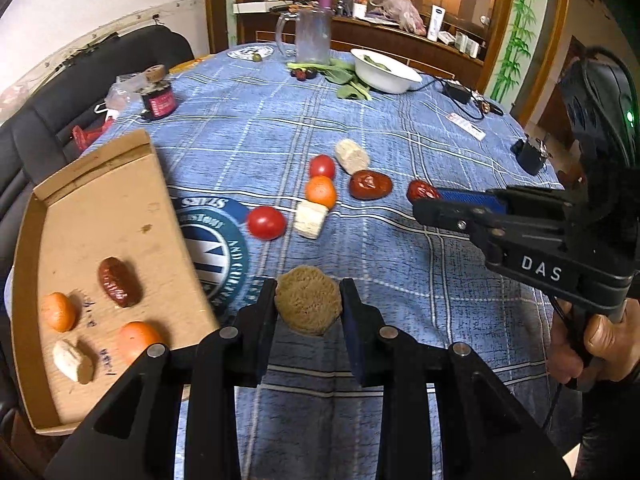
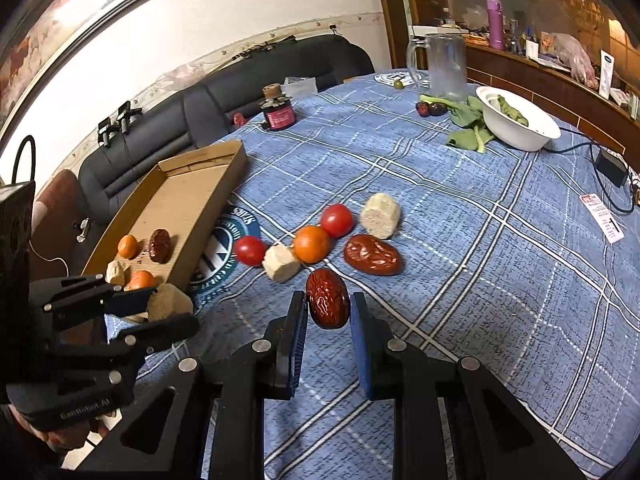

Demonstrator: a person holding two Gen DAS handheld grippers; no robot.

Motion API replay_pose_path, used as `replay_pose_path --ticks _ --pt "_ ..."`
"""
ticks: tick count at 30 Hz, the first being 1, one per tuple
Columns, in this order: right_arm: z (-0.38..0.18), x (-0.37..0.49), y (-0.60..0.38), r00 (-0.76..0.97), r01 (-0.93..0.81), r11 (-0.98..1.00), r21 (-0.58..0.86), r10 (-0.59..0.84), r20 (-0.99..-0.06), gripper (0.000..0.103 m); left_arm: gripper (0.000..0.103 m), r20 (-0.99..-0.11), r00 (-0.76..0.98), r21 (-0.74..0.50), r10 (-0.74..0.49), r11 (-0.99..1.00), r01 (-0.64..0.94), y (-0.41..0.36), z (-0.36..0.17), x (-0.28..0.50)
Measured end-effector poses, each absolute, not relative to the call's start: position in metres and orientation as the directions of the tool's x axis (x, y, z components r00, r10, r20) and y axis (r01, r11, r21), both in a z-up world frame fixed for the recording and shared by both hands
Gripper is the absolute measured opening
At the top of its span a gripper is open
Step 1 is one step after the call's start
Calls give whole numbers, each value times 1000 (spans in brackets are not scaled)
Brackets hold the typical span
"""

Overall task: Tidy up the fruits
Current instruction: 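Carry the beige cylinder and the red date in both tools over the tray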

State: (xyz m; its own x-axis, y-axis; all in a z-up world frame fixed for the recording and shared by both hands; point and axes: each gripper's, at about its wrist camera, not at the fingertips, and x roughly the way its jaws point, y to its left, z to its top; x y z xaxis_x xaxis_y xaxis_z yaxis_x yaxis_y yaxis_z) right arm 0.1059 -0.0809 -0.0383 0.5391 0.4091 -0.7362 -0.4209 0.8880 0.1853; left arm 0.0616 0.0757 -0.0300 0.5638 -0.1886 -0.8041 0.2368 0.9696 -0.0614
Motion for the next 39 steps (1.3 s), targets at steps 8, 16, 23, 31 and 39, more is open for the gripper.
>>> replay_pose_path --ticks 8,16,23,31,39 --pt "-33 102 -63 533 -449 875 182 425 -731 22 28 -795 583 -66 -170 979 195 98 -25 60" --pt "-29 101 -44 522 -480 858 180 445 -727 22 28 -787 597 -66 -154 984 167 114 -21 59" --pt "-26 104 -24 508 -511 841 179 463 -726 22 28 -786 603 -66 -135 989 135 131 -20 60" --pt "-27 105 -1 489 -538 824 178 477 -730 22 28 -786 607 -69 -119 992 104 148 -21 60" --pt "-27 113 27 467 -570 802 178 495 -733 22 28 -788 609 -77 -97 995 58 173 -23 66"
